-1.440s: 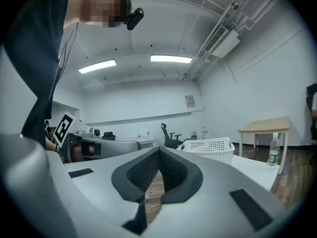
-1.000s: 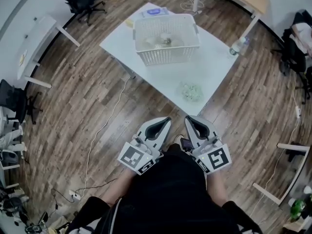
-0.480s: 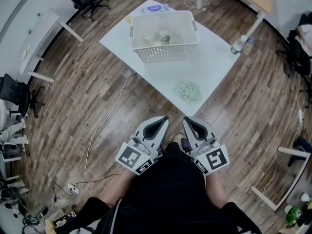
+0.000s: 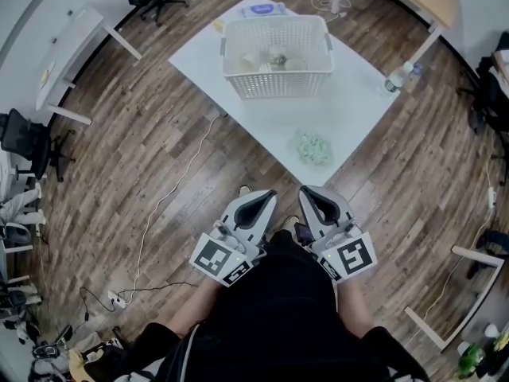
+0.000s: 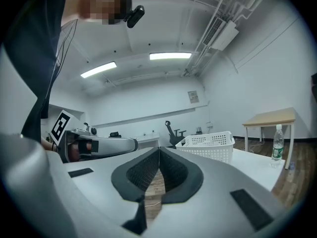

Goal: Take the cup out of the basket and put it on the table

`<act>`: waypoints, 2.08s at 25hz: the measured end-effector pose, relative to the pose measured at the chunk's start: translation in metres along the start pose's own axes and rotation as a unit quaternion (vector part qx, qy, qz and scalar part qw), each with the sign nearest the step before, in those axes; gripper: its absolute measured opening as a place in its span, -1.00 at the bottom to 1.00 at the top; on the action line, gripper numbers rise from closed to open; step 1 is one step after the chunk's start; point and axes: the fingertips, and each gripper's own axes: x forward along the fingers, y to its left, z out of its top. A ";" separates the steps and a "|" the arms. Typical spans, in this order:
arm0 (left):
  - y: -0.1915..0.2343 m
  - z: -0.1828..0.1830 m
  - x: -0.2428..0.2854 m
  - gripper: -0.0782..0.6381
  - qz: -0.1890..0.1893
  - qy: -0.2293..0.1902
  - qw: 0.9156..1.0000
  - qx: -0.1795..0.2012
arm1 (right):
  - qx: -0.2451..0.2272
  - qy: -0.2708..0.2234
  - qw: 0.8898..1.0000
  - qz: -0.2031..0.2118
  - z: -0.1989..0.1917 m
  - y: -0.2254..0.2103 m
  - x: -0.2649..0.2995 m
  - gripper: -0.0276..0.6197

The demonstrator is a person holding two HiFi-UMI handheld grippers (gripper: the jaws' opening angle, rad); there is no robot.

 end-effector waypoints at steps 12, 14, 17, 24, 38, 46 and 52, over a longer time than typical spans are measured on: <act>0.062 0.030 0.008 -0.76 -0.041 -0.004 0.999 0.021 | -0.017 0.002 0.999 -0.036 0.020 0.003 0.064 -0.84; 0.074 0.035 0.010 -0.76 -0.050 -0.002 0.998 0.031 | -0.022 0.005 0.999 -0.043 0.023 0.003 0.078 -0.84; 0.095 0.044 0.013 -0.76 -0.063 -0.003 0.998 0.030 | -0.027 0.007 0.998 -0.058 0.028 0.001 0.098 -0.84; 0.144 0.062 0.005 -0.76 -0.084 -0.004 0.996 0.026 | -0.030 0.014 0.996 -0.085 0.039 0.002 0.152 -0.84; 0.217 0.068 0.006 -0.76 -0.098 0.025 0.994 0.043 | 0.003 0.033 0.992 -0.118 0.030 0.000 0.199 -0.84; 0.215 0.067 0.027 -0.76 -0.077 0.025 0.996 0.024 | 0.007 0.021 0.994 -0.104 0.035 -0.030 0.213 -0.84; 0.216 0.073 0.059 -0.76 -0.071 0.023 0.997 0.007 | -0.005 0.013 0.996 -0.086 0.049 -0.060 0.218 -0.84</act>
